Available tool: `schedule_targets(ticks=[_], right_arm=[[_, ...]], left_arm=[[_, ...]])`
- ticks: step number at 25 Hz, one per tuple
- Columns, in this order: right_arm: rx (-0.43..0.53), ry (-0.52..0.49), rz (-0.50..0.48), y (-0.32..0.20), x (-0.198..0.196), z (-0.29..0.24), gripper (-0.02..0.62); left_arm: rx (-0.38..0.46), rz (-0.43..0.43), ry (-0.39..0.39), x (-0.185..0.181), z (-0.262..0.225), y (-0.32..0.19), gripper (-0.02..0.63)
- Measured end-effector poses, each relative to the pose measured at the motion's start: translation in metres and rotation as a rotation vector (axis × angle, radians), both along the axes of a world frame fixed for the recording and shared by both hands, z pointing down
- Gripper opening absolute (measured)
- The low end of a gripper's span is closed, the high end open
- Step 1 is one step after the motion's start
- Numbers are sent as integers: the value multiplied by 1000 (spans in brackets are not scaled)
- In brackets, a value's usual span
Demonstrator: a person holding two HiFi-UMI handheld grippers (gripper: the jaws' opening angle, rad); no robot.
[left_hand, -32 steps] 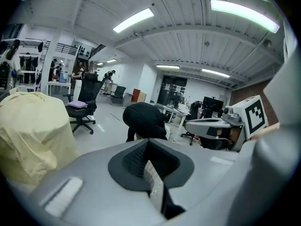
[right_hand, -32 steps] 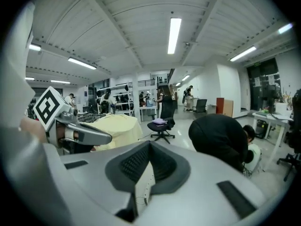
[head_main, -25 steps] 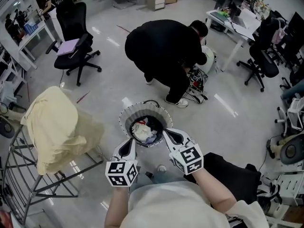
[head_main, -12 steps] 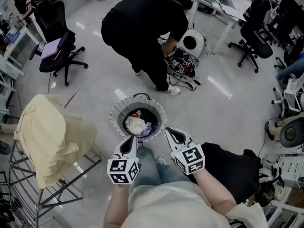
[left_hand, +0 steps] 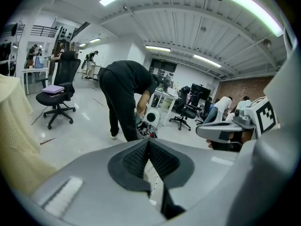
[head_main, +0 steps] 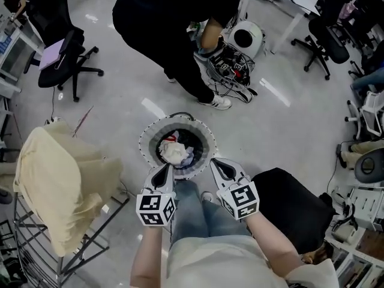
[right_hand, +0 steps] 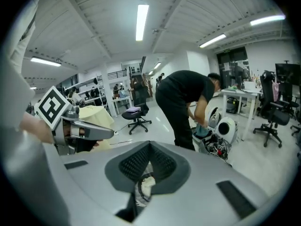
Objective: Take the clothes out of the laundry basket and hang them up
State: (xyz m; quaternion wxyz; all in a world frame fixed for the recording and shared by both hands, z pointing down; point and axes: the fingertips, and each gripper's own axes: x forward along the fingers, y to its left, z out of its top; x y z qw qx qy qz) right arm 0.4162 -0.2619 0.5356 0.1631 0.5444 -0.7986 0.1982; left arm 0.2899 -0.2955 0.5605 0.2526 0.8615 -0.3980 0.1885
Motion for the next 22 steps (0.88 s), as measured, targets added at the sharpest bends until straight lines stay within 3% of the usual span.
schedule_targets(ticks=[11,22], right_arm=[[-71,5,16,-37,-23,72,2],[-158,15,53,-52,-23,183,2]], left_arm=[[-50,-7,-52,-21,80,-38,12],[-216,60,-106,-19,229,-36,15]])
